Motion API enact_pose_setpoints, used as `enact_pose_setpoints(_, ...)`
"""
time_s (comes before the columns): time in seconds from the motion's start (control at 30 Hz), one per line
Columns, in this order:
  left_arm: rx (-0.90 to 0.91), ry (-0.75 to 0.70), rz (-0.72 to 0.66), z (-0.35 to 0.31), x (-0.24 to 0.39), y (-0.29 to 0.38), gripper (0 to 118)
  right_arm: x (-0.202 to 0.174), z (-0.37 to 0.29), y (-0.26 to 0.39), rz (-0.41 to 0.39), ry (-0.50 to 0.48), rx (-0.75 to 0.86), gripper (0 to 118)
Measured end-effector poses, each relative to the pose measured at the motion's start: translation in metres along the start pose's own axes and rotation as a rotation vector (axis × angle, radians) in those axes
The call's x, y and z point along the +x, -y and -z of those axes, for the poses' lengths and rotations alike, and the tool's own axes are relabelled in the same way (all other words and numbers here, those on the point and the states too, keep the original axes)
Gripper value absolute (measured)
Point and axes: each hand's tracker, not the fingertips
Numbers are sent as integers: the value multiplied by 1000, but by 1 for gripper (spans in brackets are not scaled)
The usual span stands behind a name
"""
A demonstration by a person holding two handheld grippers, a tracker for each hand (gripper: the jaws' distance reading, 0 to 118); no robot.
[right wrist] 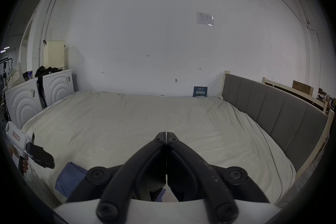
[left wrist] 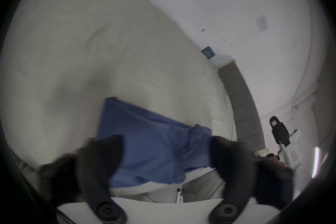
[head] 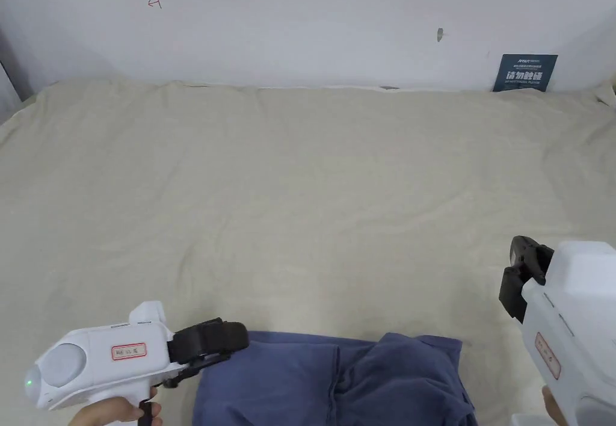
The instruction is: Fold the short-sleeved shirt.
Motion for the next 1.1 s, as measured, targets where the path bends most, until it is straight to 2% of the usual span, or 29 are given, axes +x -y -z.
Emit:
enact_pose_setpoints(0.03, -9, -17, -3, -1, -8, 1, 118, -3, 2, 0, -4, -2, -3, 2)
enact_pose_setpoints(0.23, -58, -75, 19, 18, -46, 4, 117, -14, 13, 5, -17, -13, -34, 2)
enact_pose_setpoints(0.27, -72, -77, 25, 23, -52, 5, 112, -16, 14, 6, -21, -13, -39, 2)
enact_pose_setpoints(0.3, -77, -83, 32, 28, -55, 6, 102, -16, 16, 6, -22, -13, -44, 2)
enact_pose_setpoints(0.33, -80, -85, 40, 32, -58, 8, 84, -16, 17, 7, -25, -13, -50, 2)
enact_pose_setpoints(0.37, -94, -83, 52, 37, -60, 8, 76, -17, 19, 8, -29, -12, -54, 2)
enact_pose_setpoints(0.47, -69, -49, 94, 39, -58, 10, 74, -16, 22, 10, -38, -6, -66, 2)
enact_pose_setpoints(0.5, -77, -33, 83, 42, -59, 9, 67, -16, 23, 11, -38, -4, -69, 2)
enact_pose_setpoints(0.53, -98, -19, 74, 43, -59, 9, 47, -16, 25, 11, -38, -4, -72, 2)
enact_pose_setpoints(0.57, -115, -19, 71, 50, -58, 8, 35, -16, 26, 11, -36, -4, -76, 2)
enact_pose_setpoints(0.67, -113, -74, 137, 63, -53, 11, 15, -14, 26, 11, -32, -5, -79, 2)
enact_pose_setpoints(0.77, -74, -96, 125, 66, -38, 15, 12, -13, 24, 10, -31, -7, -75, 2)
enact_pose_setpoints(0.87, -34, -143, 235, 56, -18, 19, 12, -12, 23, 8, -36, -9, -72, 2)
enact_pose_setpoints(1.03, -5, -141, 193, 23, -7, 17, 11, -10, 17, 3, -27, -16, -53, 2)
enact_pose_setpoints(1.1, 27, -196, 223, 6, -4, 14, 11, -10, 15, 1, -24, -19, -42, 2)
